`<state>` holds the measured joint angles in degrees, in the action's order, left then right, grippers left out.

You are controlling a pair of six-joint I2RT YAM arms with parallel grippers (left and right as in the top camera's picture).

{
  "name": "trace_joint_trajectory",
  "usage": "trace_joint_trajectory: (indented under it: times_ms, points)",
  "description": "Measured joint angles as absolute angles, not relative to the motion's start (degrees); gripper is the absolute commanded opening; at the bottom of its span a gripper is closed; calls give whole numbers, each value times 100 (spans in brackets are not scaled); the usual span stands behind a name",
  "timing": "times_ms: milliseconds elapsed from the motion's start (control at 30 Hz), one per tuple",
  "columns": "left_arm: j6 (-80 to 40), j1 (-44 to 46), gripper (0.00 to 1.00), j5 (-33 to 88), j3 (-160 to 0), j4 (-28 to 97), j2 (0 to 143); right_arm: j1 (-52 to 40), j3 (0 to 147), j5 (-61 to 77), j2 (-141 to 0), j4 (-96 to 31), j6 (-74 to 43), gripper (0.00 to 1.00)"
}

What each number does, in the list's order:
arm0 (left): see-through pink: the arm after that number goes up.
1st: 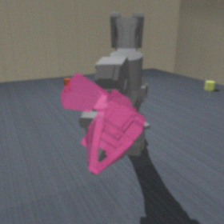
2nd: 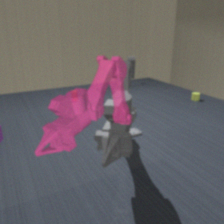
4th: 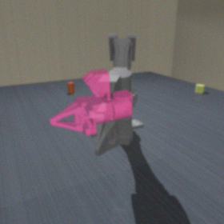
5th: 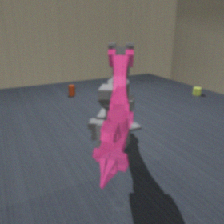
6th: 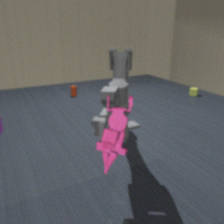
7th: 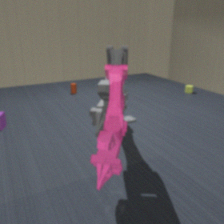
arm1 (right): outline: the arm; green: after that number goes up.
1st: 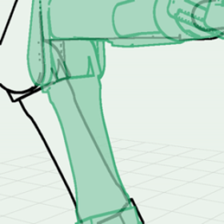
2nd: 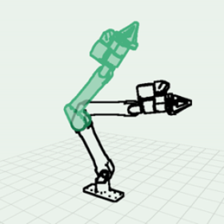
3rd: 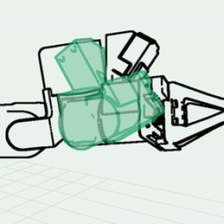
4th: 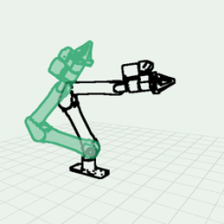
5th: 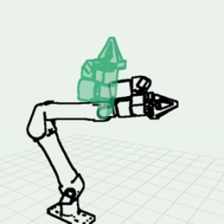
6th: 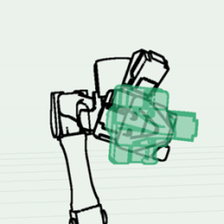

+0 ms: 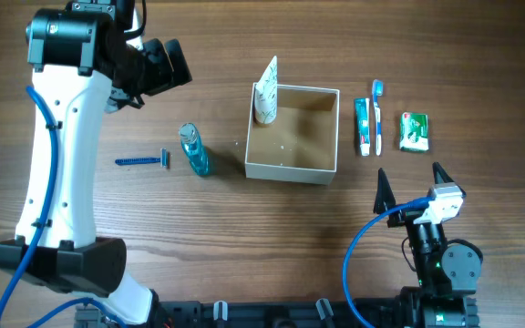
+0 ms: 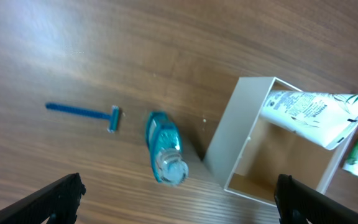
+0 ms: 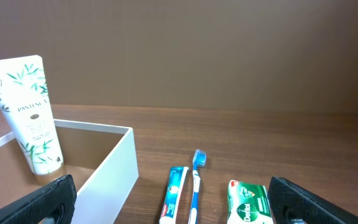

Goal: Pack container
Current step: 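Move the left gripper back down to the blue Listerine bottle, then grasp the Listerine bottle with the left gripper and lift it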

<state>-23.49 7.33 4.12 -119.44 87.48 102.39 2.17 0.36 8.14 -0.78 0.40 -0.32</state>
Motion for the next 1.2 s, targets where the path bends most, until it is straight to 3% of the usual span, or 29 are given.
trace_joint_trajectory:
  times_ms: [300, 733, 1200]
  points:
    - [-2580, 805, 100, 482, -11911, 9179, 10833, 217, 36, 814, -78, 40, -32, 100]
    - [-1955, 825, 100, 460, -11290, 9496, 11059, 217, 36, 814, -78, 40, -32, 100]
    - [-1507, 1096, 100, 464, -10219, 8418, 11080, 217, 36, 814, -78, 40, -32, 100]
